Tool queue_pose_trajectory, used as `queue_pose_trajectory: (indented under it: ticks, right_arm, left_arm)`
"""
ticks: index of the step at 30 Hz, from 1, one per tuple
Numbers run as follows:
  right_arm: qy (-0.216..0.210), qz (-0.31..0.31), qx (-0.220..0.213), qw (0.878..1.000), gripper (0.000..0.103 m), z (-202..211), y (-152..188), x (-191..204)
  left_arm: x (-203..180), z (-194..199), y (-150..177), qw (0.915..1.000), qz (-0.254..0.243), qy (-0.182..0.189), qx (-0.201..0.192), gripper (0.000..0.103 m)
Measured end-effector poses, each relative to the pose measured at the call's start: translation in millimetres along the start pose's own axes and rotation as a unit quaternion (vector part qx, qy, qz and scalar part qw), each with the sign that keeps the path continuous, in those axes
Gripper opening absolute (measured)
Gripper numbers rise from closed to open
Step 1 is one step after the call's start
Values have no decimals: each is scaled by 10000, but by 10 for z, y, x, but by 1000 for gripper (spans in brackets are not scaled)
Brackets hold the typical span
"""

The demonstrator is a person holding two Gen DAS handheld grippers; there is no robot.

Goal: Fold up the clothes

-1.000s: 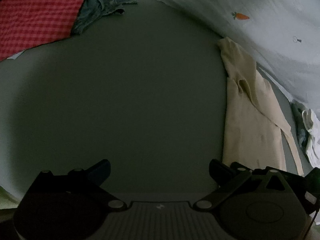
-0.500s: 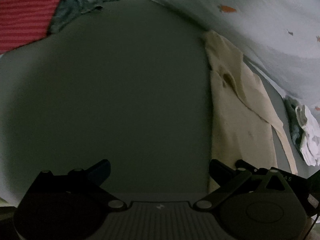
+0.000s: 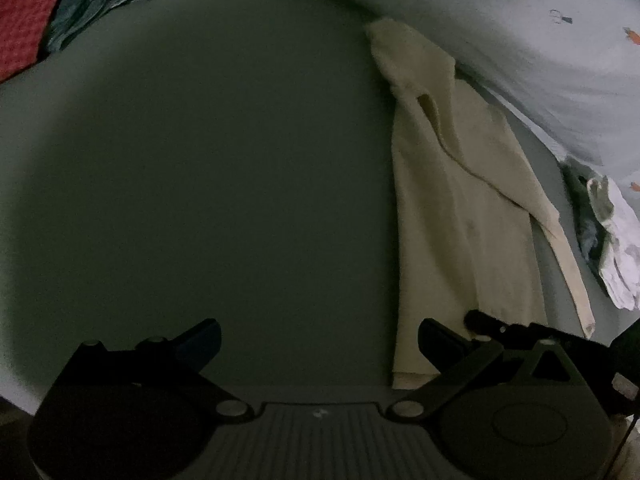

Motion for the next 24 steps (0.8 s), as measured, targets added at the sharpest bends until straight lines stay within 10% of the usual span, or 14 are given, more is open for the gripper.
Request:
queue_pose_trajectory:
  ticks: [8, 24]
  right_arm:
    - [-162, 71, 178, 9997, 27, 65, -200, -123]
    - [792, -1043, -1014, 9862, 32, 559, -1056, -1282]
  left_arm:
    - [-89, 5, -146, 9982, 513, 111, -287, 103]
    - [-677, -628, -1170, 9962, 689, 265, -464, 103]
Point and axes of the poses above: each gripper's, at about its wrist camera, not at the fingertips, and z roughly against the way its jaws point, x to its left, y to its underside, the point moved 2 cm from there along -z, roughly the way its jaws point, and after that the axes turned 13 degrees about z, right-handed, at the moved point
